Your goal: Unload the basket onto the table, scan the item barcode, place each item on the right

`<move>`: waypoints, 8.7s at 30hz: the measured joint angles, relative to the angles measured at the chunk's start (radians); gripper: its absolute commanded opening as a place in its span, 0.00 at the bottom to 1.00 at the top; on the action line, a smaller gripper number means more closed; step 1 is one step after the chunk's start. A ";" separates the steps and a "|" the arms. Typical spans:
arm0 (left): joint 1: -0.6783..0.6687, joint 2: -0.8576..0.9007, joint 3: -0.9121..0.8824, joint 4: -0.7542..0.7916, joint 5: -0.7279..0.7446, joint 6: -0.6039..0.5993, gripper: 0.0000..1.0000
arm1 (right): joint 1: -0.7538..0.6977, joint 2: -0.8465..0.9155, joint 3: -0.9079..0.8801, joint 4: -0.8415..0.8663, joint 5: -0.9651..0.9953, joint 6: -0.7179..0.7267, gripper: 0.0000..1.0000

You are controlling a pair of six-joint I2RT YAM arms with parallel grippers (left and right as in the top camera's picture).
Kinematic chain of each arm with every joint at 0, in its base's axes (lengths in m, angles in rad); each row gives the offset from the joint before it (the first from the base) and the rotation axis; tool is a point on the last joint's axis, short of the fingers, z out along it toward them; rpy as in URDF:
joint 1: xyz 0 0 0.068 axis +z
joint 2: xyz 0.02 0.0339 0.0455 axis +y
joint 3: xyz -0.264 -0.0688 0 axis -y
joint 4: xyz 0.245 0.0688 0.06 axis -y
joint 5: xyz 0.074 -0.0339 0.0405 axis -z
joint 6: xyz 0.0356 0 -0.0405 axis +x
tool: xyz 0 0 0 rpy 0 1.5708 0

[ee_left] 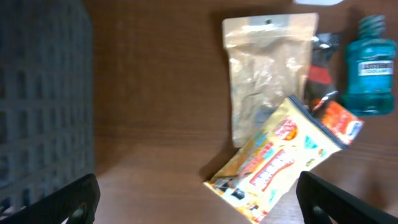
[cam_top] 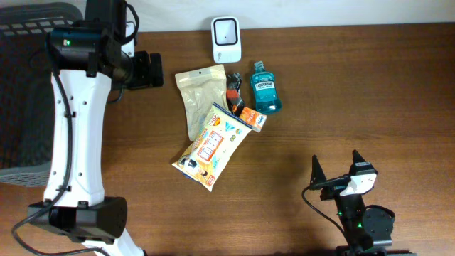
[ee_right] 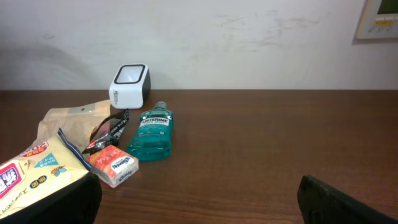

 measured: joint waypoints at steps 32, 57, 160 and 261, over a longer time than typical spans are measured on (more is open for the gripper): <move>0.268 0.000 -0.082 -0.148 -0.194 -0.007 0.00 | 0.000 0.000 0.000 0.000 0.000 0.000 0.98; -0.021 -0.466 -0.467 0.039 0.217 0.032 0.99 | 0.000 0.000 0.000 0.000 0.000 0.000 0.98; -0.023 -0.303 -0.678 0.385 0.147 0.032 0.99 | 0.215 2.230 2.039 -1.135 0.011 0.079 0.98; -0.023 -0.303 -0.678 0.385 0.147 0.032 0.99 | 0.288 2.428 2.042 -0.834 0.192 0.105 0.87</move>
